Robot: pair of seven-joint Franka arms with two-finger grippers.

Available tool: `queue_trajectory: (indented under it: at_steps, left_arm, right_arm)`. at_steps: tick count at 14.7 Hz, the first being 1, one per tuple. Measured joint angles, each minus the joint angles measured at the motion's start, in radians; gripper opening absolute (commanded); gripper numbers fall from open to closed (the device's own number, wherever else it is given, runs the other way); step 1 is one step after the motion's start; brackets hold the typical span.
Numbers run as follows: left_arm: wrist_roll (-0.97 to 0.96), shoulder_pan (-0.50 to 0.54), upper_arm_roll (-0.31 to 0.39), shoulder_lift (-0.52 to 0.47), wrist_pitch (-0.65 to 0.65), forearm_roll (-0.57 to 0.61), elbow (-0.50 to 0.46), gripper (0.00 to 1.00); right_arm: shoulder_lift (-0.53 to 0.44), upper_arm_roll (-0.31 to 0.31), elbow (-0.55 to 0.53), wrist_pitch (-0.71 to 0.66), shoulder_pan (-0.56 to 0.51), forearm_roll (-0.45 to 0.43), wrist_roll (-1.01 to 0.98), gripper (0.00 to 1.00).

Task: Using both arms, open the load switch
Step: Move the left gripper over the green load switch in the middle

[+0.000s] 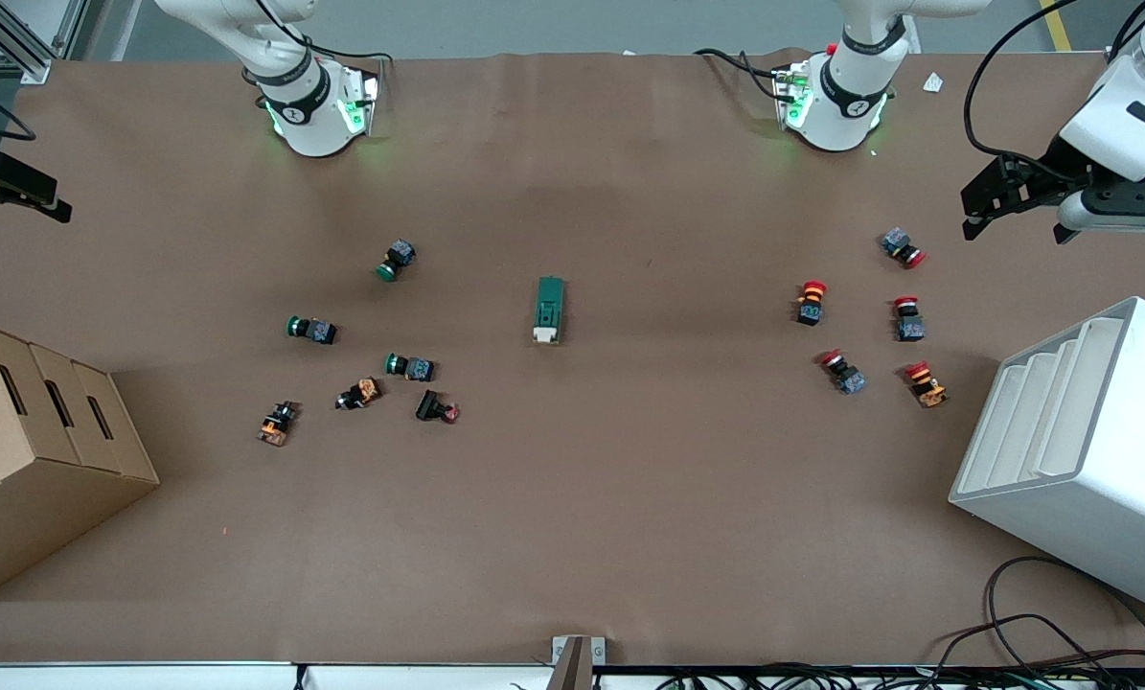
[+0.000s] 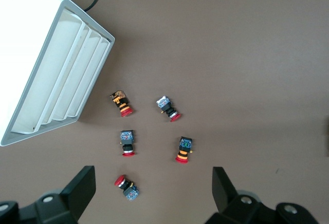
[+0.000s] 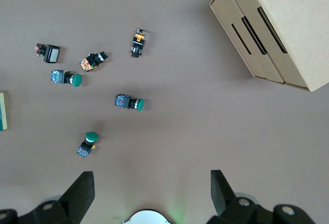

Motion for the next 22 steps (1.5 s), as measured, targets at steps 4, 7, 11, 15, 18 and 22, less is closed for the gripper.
queue_trajectory:
  at_steps: [4, 7, 11, 15, 18, 22]
  left_arm:
    - [0.0, -0.004, -0.013, 0.0, 0.0, 0.0, 0.0, 1.0]
    - [-0.077, -0.008, -0.095, 0.007, 0.0, 0.0, 0.001, 1.0]
    - [-0.348, -0.014, -0.332, 0.085, 0.03, 0.0, -0.001, 1.0]
    - [-0.787, -0.044, -0.565, 0.232, 0.189, 0.045, -0.006, 1.0]
    - [-1.06, -0.183, -0.601, 0.358, 0.279, 0.205, -0.007, 1.0]
    - [-1.427, -0.355, -0.603, 0.528, 0.402, 0.437, -0.007, 1.0]
  right_arm:
    - [0.0, 0.0, 0.0, 0.0, 0.0, 0.0, 0.0, 1.0]
    - [0.0, 0.0, 0.0, 0.0, 0.0, 0.0, 0.0, 1.0]
    - [0.0, 0.0, 0.0, 0.0, 0.0, 0.0, 0.0, 1.0]
    - [0.0, -0.001, -0.001, 0.0, -0.001, 0.0, 0.0, 1.0]
    - [0.0, 0.0, -0.001, 0.0, -0.001, 0.0, 0.0, 1.0]
    - [0.0, 0.001, -0.001, 0.001, -0.001, 0.0, 0.0, 1.0]
